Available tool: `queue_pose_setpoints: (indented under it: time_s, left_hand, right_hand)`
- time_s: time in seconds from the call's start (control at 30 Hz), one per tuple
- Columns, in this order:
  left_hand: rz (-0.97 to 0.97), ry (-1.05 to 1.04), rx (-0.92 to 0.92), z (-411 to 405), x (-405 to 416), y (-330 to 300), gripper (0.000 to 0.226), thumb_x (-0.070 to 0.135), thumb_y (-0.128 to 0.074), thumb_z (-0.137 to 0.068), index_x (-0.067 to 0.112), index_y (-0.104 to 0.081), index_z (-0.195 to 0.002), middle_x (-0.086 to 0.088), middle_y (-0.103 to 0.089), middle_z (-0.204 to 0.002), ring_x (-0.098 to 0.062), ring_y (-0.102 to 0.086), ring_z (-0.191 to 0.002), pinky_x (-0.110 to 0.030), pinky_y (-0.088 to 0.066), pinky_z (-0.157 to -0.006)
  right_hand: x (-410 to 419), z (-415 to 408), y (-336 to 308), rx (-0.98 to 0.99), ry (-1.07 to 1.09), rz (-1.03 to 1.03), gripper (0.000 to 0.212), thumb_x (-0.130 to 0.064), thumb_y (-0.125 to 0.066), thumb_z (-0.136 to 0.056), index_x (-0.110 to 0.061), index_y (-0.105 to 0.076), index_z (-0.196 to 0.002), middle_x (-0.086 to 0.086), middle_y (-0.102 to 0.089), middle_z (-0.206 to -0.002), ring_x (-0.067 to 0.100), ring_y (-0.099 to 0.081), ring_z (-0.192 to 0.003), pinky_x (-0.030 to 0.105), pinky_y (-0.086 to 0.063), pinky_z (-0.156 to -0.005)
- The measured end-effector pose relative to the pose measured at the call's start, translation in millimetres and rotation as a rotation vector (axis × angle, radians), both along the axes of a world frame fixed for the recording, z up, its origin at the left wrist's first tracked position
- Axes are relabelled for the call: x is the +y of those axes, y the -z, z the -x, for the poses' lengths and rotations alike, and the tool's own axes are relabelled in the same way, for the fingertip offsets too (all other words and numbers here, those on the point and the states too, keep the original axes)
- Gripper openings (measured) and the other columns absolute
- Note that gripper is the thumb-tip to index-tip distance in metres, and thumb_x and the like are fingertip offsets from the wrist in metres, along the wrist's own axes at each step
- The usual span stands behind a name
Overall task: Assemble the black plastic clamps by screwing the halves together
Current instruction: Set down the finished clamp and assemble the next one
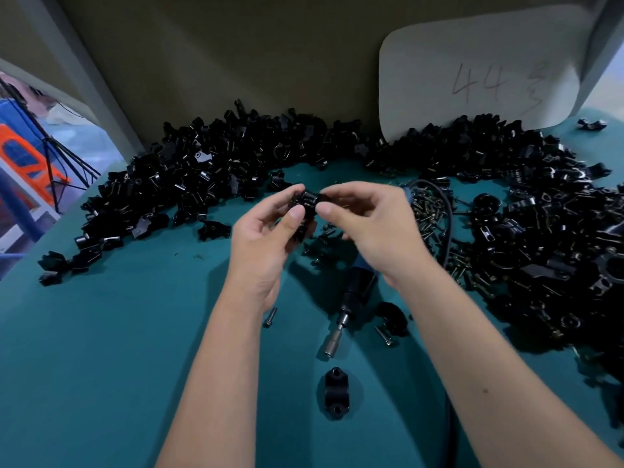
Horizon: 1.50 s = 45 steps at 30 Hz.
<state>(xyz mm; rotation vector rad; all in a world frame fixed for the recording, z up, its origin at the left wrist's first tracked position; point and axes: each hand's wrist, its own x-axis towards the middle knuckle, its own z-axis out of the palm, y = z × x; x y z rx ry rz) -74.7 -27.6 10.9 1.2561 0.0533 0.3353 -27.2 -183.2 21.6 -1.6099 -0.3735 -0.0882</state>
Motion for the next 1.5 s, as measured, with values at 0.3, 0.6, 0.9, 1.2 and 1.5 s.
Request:
queue_pose_setpoints:
  time_s: [0.3,0.6,0.9,1.2,1.5]
  left_hand:
    - [0.118,0.091,0.038,6.0,28.2,0.3,0.027,0.01,-0.071,-0.082,0.013,-0.082,-0.108,-0.013,-0.077,-0.117,-0.021,-0.073,-0.11,-0.028,-0.059,-0.089]
    - [0.125,0.16,0.058,6.2,14.8,-2.3,0.022,0.012,-0.068,-0.087,0.012,-0.083,-0.104,-0.013,-0.077,-0.115,-0.021,-0.074,-0.108,-0.029,-0.059,-0.091]
    - [0.133,0.083,0.077,6.7,3.8,-4.2,0.014,0.022,-0.072,-0.084,0.015,-0.084,-0.087,-0.005,-0.079,-0.093,-0.015,-0.076,-0.09,-0.027,-0.061,-0.08]
    - [0.242,0.071,0.169,4.5,-23.6,-6.7,0.019,0.016,-0.079,-0.078,0.008,-0.078,-0.095,-0.011,-0.079,-0.098,-0.018,-0.076,-0.083,-0.024,-0.061,-0.071]
    - [0.276,0.026,0.188,5.7,-27.3,-5.5,0.019,0.023,-0.083,-0.077,0.011,-0.079,-0.091,-0.009,-0.079,-0.093,-0.02,-0.076,-0.081,-0.026,-0.061,-0.07]
  right_hand:
    - [26.7,17.7,0.1,-0.094,0.092,0.01,0.015,-0.025,-0.081,-0.09,-0.02,-0.081,-0.104,-0.012,-0.077,-0.096,0.01,-0.071,-0.087,0.044,-0.062,-0.075]
    - [11.3,13.5,-2.1,-0.026,-0.023,-0.012,0.023,-0.017,-0.084,-0.087,-0.018,-0.08,-0.109,0.004,-0.075,-0.09,0.016,-0.063,-0.065,0.036,-0.06,-0.054]
    - [-1.1,9.6,-12.7,-0.102,-0.039,0.224,0.031,-0.035,-0.091,-0.077,-0.02,-0.08,-0.102,-0.001,-0.076,-0.084,0.018,-0.072,-0.078,0.039,-0.061,-0.068]
    - [-98.0,-27.2,-42.0,-0.054,0.152,0.972,0.021,-0.015,-0.083,-0.086,-0.034,-0.074,-0.083,-0.013,-0.072,-0.086,0.002,-0.065,-0.078,0.014,-0.048,-0.071]
    - [-102.2,-37.2,-30.8,0.08,-0.019,1.242,0.022,-0.013,-0.089,-0.08,-0.02,-0.077,-0.097,-0.006,-0.071,-0.088,0.017,-0.068,-0.087,0.026,-0.049,-0.074]
